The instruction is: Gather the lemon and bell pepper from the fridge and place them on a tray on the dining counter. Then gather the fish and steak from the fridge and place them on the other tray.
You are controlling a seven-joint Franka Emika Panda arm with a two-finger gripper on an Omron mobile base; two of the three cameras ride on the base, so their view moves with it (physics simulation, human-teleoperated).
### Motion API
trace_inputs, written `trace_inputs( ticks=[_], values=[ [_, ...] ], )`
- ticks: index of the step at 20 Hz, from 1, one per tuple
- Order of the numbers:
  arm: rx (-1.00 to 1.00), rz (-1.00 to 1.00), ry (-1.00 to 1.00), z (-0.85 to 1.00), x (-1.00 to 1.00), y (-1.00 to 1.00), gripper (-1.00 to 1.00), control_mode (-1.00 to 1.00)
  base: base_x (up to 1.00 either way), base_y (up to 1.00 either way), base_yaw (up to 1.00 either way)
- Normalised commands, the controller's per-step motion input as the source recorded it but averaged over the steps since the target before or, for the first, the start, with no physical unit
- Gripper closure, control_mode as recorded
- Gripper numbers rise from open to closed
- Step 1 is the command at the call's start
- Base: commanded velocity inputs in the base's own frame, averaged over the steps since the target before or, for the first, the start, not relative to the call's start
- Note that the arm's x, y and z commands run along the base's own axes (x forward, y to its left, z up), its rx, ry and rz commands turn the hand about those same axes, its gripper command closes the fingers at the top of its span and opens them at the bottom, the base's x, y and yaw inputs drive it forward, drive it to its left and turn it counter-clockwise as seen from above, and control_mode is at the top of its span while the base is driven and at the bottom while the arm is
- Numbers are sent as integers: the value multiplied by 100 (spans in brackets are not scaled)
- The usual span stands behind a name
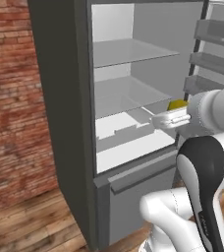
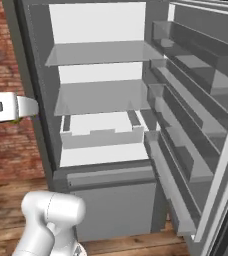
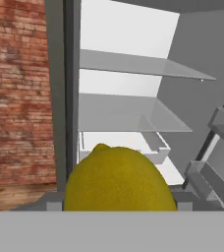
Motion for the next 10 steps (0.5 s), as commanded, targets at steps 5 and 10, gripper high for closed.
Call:
trace_inputs(
  ticks=[5,10],
  values=[
    [0,0,0,0,0,0,100,100,-88,42,-18],
    [0,0,0,0,0,0,100,100,-94,43,-21]
  ],
)
